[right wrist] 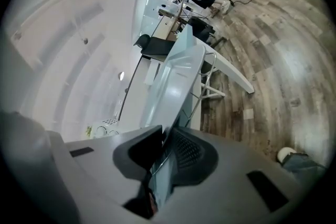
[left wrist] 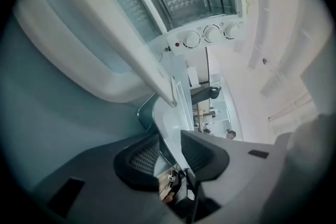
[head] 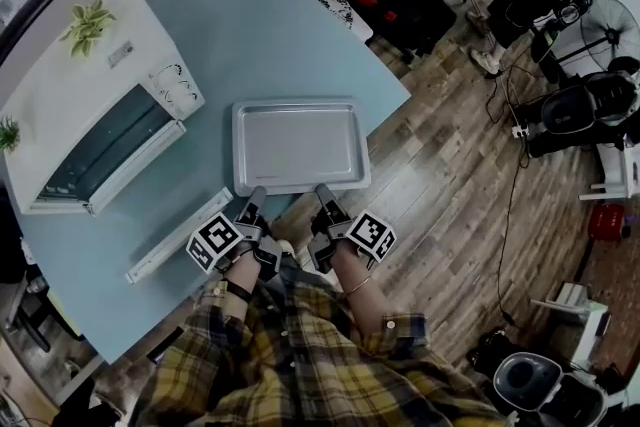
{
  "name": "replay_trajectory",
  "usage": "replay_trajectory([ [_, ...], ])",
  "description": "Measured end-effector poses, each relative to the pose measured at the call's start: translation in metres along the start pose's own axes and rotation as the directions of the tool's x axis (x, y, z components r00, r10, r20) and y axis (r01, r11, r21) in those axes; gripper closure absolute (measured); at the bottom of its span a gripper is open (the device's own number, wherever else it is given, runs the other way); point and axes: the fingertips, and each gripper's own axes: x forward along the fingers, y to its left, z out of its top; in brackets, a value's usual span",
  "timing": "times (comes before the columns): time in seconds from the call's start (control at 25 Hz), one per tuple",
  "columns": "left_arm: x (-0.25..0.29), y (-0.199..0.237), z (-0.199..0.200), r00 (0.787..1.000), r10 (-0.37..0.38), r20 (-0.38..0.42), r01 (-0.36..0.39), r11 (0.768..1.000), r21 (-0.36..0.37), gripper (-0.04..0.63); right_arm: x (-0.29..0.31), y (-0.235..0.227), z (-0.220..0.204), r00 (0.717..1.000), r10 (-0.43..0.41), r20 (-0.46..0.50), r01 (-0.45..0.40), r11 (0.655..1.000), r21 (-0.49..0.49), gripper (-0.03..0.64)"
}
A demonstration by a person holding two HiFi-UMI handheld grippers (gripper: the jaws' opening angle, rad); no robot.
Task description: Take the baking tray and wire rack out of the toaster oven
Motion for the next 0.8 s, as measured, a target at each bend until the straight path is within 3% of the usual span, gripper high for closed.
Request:
replay_trajectory([
  [0.2, -0.011, 0.004, 0.001, 1.000, 0.012, 0.028, -0.012, 1.000, -0.004, 0.471, 0.001, -0.004, 0.003, 1.000, -0.022, 0.006, 0.023, 0.999, -0.040, 0.558],
  [0.4, -0.024, -0.006, 0.000, 0.998, -0.004, 0.055, 0.001, 0.999, 0.049, 0.474, -0.008, -0.006, -0.002, 0.998, -0.056, -0.028, 0.053, 0.996, -0.077, 0.514],
  [0.56, -0.040, -0.026, 0.003, 0.994, -0.051, 0.100, 0.036, 0.989, 0.146, 0.479, -0.016, 0.014, -0.017, 0.992, 0.007, -0.130, -0.033, 0.978, -0.204, 0.512],
  [0.68, -0.059, -0.044, 0.009, 0.984, -0.093, 0.154, 0.057, 0.973, 0.222, 0.483, -0.024, 0.042, -0.031, 0.978, 0.039, -0.203, -0.116, 0.916, -0.384, 0.512],
  [0.8, -0.085, -0.058, 0.020, 0.967, -0.131, 0.217, 0.064, 0.955, 0.290, 0.485, -0.029, 0.073, -0.042, 0.968, 0.068, -0.241, -0.197, 0.802, -0.564, 0.514],
])
